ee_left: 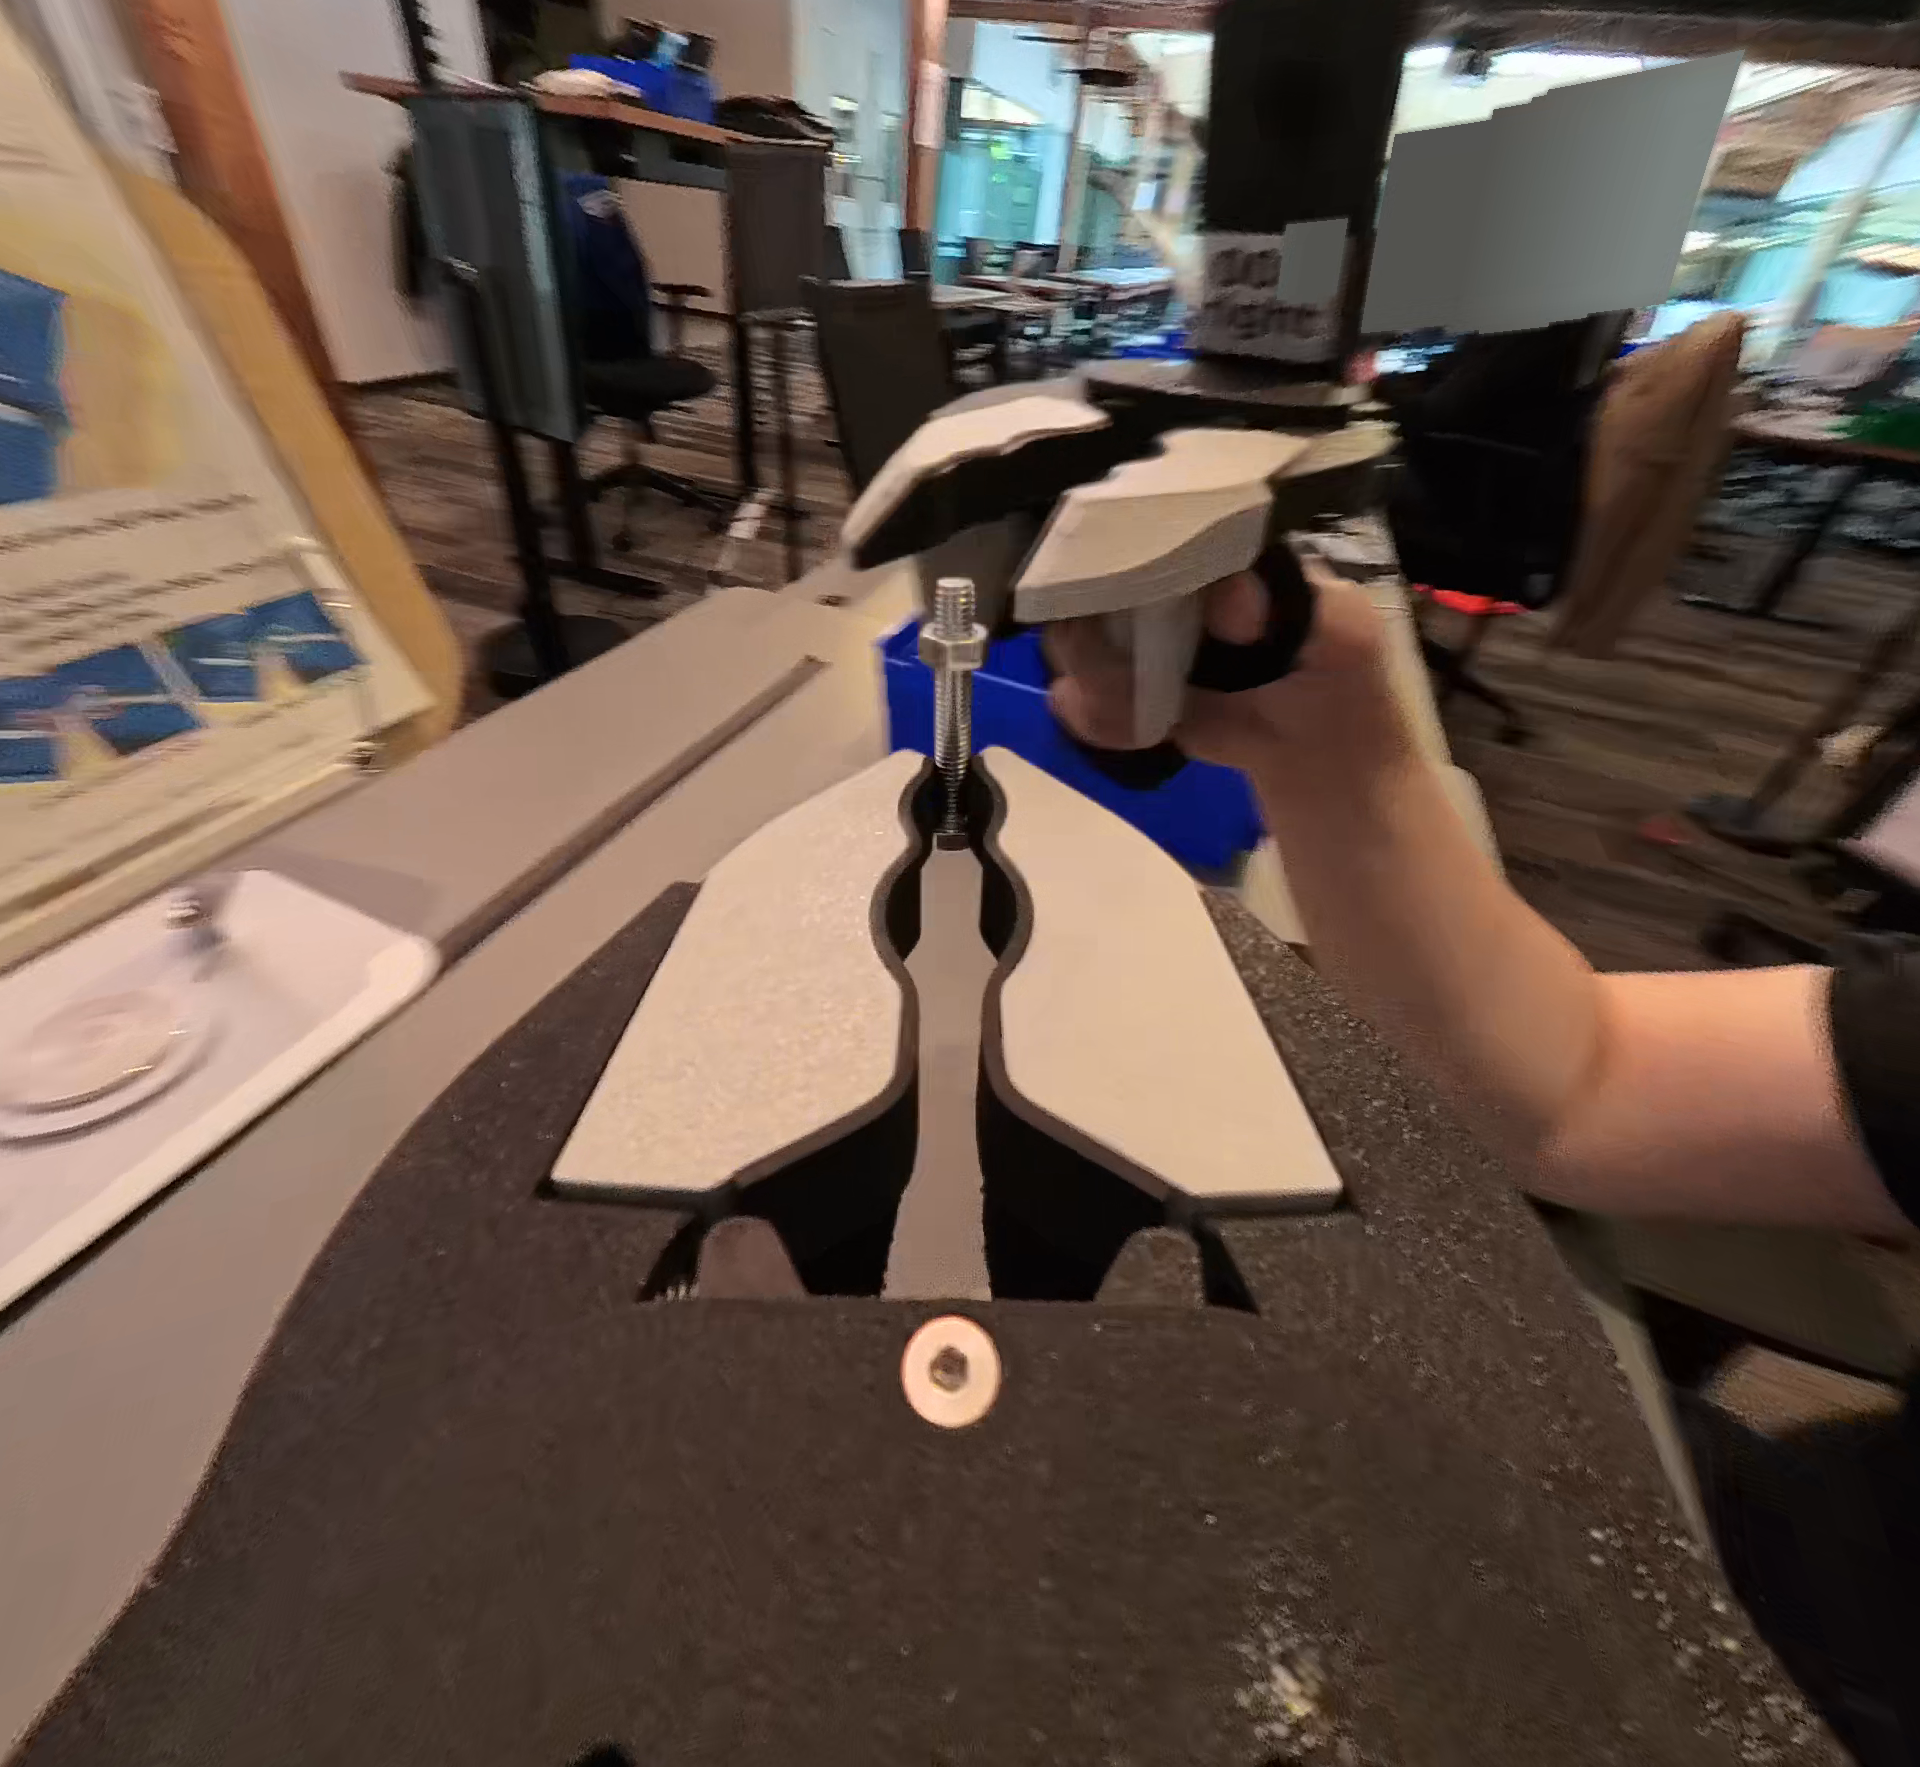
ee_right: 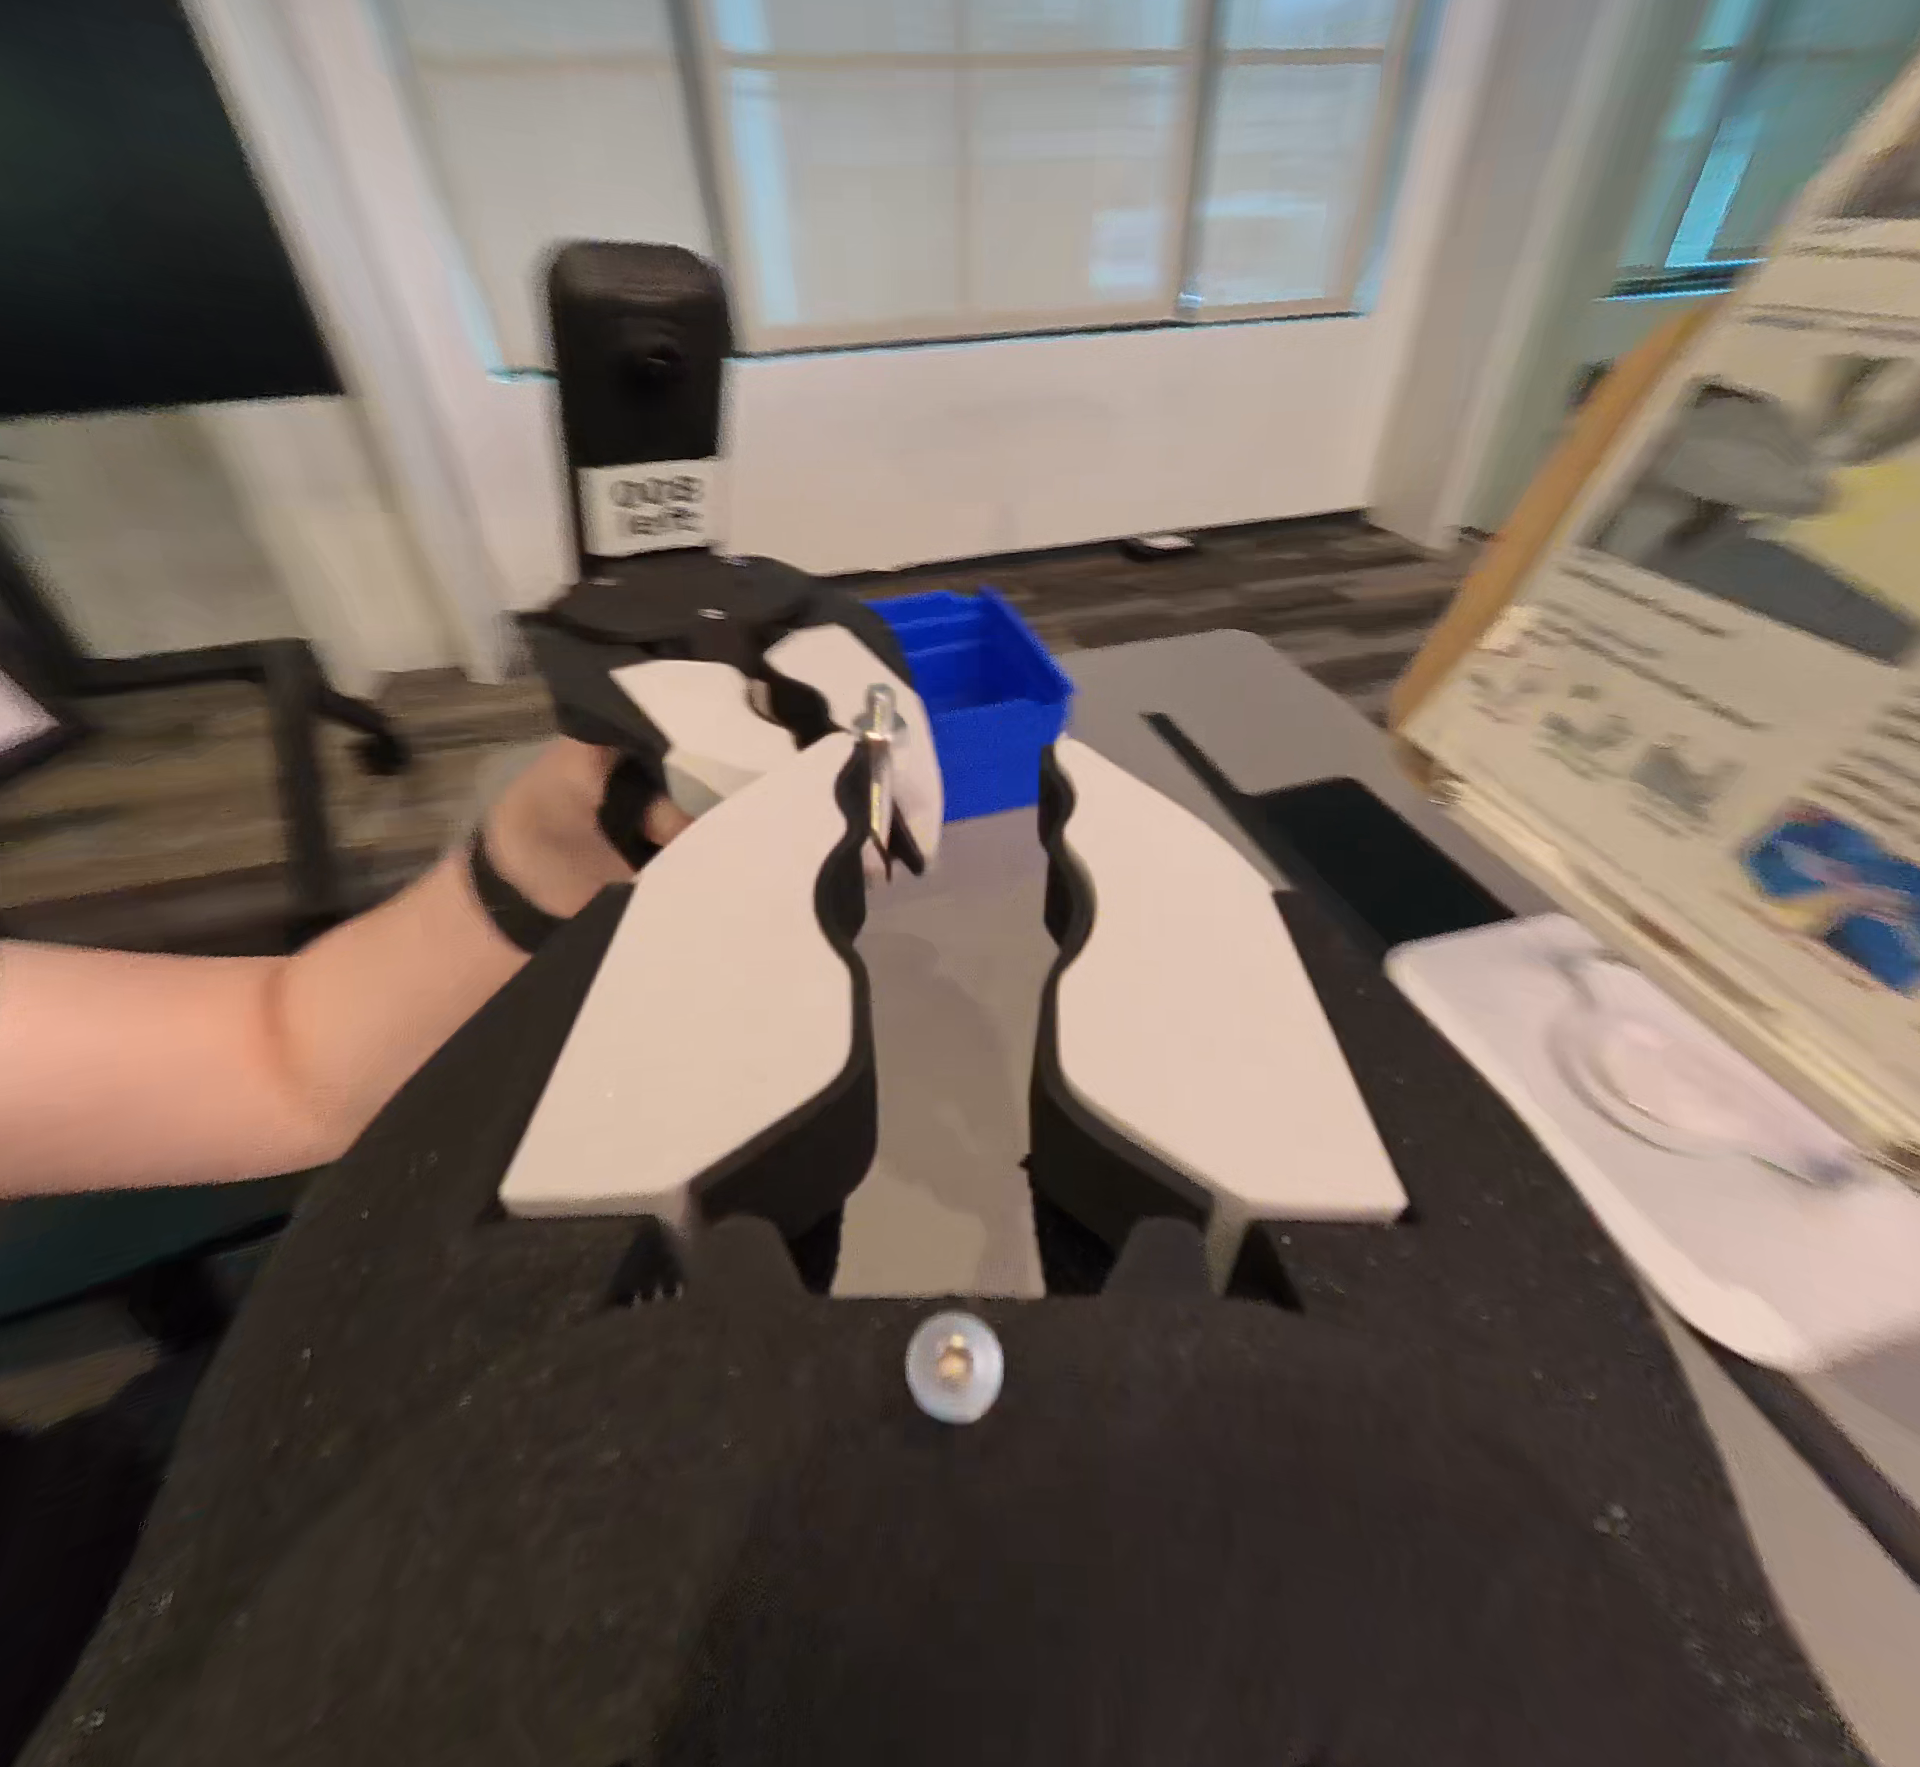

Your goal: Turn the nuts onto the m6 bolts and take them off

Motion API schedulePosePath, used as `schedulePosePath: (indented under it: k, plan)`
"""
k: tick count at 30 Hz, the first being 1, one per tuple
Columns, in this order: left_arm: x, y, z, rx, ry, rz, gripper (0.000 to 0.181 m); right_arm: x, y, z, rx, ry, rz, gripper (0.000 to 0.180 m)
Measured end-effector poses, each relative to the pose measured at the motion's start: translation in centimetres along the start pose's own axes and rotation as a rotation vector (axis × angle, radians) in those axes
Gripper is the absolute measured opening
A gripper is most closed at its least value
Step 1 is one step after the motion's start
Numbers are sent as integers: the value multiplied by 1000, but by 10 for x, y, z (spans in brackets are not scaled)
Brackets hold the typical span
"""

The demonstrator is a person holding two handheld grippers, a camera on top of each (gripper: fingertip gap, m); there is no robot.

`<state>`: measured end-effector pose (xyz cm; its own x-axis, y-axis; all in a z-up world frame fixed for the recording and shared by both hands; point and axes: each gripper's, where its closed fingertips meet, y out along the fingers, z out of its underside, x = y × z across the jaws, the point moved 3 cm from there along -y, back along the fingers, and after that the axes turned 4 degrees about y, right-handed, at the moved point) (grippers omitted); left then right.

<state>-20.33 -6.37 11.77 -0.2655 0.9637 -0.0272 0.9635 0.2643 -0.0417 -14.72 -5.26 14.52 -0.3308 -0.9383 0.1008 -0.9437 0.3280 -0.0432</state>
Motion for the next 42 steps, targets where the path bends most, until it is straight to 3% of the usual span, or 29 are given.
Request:
schedulePosePath:
  k: [4,11,23,28,32,35,40,42]
  plan:
    - [14,-1,1,27,103,-189,5,-5,-5,-7,16,-37,224,30]
    - [16,7,8,77,156,-283,5,-3,16,6,82,-38,328,35]
    - [19,3,6,61,125,-287,5,-5,4,9,151,-45,336,30]
    - [16,8,10,80,131,-279,5,1,12,6,96,-12,281,30]
    - [16,9,11,97,158,-299,5,-8,7,12,150,-22,344,33]
    - [19,7,12,106,143,-292,5,-15,-6,16,200,11,385,25]
    - [25,16,32,228,192,-322,5,-8,-3,28,272,117,297,31]
    - [27,22,42,287,235,-338,5,-16,-2,35,307,125,352,34]
